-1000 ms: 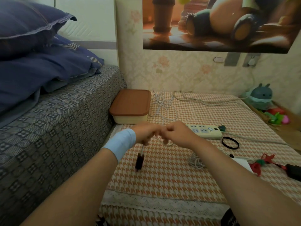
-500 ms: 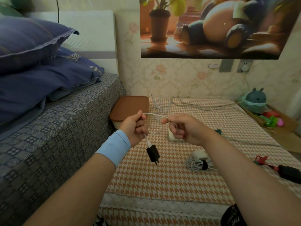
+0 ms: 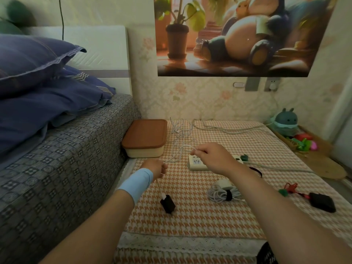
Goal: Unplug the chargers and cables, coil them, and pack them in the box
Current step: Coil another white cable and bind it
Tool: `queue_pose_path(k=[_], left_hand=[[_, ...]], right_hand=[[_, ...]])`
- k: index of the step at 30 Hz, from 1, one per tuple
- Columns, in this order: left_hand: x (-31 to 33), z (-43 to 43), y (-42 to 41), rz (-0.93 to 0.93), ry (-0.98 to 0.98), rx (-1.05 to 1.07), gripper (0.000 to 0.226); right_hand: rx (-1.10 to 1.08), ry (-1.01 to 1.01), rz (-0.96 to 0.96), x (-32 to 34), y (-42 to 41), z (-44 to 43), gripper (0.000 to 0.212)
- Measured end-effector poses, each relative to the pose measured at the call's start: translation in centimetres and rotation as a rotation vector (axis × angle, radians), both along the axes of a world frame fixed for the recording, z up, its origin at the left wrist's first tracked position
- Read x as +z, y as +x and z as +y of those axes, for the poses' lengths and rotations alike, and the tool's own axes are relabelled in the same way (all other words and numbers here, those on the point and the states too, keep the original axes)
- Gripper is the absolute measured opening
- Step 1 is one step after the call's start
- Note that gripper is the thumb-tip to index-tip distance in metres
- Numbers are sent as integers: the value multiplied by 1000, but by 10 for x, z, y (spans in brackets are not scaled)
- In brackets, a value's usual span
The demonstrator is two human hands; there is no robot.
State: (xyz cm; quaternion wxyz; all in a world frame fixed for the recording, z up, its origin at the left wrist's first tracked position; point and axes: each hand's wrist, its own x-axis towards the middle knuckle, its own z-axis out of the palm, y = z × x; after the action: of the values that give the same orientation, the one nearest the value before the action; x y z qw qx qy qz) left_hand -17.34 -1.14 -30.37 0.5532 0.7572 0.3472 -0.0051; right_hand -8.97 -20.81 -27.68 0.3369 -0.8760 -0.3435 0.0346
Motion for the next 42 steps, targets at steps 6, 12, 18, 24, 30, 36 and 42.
queue_pose_path(k=[6, 12, 18, 24, 30, 36, 42], left_hand=[[17, -5, -2, -564, 749, -290, 68], [23, -25, -2, -402, 634, -492, 48], [39, -23, -1, -197, 742, -536, 30], [30, 5, -6, -282, 497, -547, 43], [32, 23, -16, -461, 263, -417, 33], [28, 58, -20, -645, -162, -48, 33], [24, 87, -18, -666, -195, 341, 35]], right_hand=[[51, -179, -229, 0, -8, 15, 30], [126, -141, -217, 5, -25, 33, 30], [60, -227, -226, 6, -25, 41, 22], [80, -268, -155, 5, -24, 33, 53], [59, -379, -79, -4, -1, 23, 31], [-17, -206, -14, -18, 24, 7, 31], [-30, -112, 56, -11, 20, 7, 54]])
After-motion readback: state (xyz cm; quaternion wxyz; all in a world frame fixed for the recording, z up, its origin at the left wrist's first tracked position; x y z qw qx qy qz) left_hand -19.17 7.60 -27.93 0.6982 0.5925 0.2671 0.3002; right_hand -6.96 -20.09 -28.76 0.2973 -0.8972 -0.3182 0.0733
